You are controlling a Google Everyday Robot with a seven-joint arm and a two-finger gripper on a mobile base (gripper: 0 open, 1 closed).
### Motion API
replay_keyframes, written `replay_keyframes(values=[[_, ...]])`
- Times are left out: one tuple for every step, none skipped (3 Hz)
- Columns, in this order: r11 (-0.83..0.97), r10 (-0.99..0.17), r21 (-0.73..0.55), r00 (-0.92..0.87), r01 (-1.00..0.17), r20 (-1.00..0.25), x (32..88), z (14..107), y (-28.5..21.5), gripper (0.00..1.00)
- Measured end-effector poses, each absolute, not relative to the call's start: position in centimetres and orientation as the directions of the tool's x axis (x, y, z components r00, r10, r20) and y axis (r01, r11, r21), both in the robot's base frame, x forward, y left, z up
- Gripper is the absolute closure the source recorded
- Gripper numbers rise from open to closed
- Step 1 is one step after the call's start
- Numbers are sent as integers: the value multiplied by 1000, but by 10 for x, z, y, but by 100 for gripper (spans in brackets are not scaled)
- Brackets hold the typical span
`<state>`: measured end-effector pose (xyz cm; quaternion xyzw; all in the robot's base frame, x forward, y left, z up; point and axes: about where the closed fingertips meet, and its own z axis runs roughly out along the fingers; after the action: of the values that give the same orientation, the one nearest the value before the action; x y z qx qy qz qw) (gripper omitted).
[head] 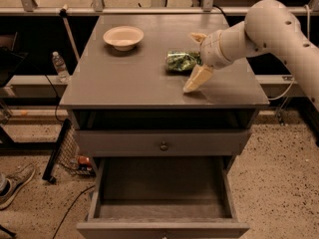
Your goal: Pick green can from middle drawer and place on counter
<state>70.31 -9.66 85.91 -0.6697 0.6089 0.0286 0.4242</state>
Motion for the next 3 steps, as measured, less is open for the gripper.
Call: replay_keyframes(values=[[104, -790, -532, 255, -840, -558, 703, 859, -97, 0], [166, -785, -552, 230, -817, -576, 709, 877, -122, 0], [226, -783, -576, 205, -786, -587, 713, 893, -148, 0]])
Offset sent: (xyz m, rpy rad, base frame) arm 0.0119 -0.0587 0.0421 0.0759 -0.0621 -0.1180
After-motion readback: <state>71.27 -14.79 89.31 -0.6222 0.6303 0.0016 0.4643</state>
